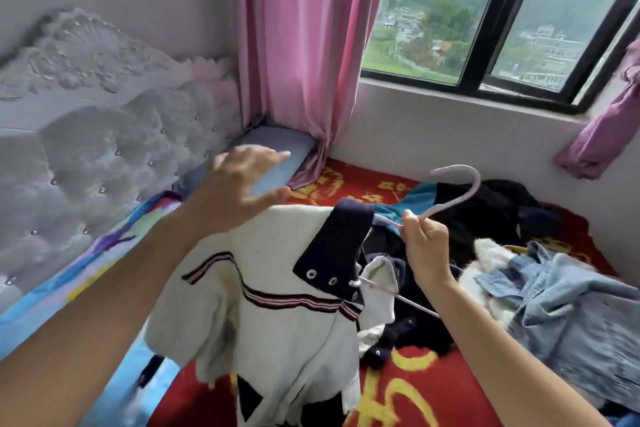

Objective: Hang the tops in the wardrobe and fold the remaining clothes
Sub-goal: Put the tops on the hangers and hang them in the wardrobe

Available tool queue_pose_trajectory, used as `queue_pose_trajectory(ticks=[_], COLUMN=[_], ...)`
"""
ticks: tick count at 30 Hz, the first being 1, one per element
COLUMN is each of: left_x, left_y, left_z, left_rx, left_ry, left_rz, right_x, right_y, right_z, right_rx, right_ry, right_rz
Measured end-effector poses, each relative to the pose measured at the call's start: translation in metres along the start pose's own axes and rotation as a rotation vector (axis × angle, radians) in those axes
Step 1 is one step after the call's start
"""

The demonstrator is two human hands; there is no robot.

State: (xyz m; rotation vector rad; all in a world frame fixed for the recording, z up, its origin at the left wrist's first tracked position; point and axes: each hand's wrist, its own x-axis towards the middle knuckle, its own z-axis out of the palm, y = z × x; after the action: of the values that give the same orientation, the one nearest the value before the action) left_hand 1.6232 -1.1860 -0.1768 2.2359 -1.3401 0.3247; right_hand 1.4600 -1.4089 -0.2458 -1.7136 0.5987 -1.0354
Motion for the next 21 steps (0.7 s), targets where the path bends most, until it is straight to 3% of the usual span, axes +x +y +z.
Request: queue_pose_trajectory(ticks=[3,4,8,12,16,19,21], left_x=[-0.001,-0.004,-0.016,-0.010,-0.004,-0.004,-0.002], left_y=[0.027,0.030,0.030,0.041,0.038,0.042,0.039], left_z=[0.034,0.042,0.049,0.042,0.041,0.044,0.041], left_rx=[0.223,0.183,-0.141,-0.192,-0.258,-0.315,-0.346], left_ry=[-0.337,-0.341,-0.076,0.078,0.080,0.024,-0.016], left_rz=[-0.012,-0.044,-0.093,-0.078,0.055,0.039,0.007], right_x=[-0.002,-0.003,-0.005,-0.009,-0.023,-0.024,-0.019], right_y=[-0.006,-0.005,-0.004,-0.024,-0.032,-0.033,-0.036], right_z=[0.020,0.023,0.021,0.018,0.019,0.020,0.014], right_rx=[-0.178,-0.229,-0.318,-0.267,-0.289,-0.328,-0.360], right_ry=[-0.078,-0.076,-0.105,-0.078,-0.061,-0.115,-0.105], right_rz=[-0.073,-0.086,-0.131,-0.148,-0.262,-0.341,-0.522])
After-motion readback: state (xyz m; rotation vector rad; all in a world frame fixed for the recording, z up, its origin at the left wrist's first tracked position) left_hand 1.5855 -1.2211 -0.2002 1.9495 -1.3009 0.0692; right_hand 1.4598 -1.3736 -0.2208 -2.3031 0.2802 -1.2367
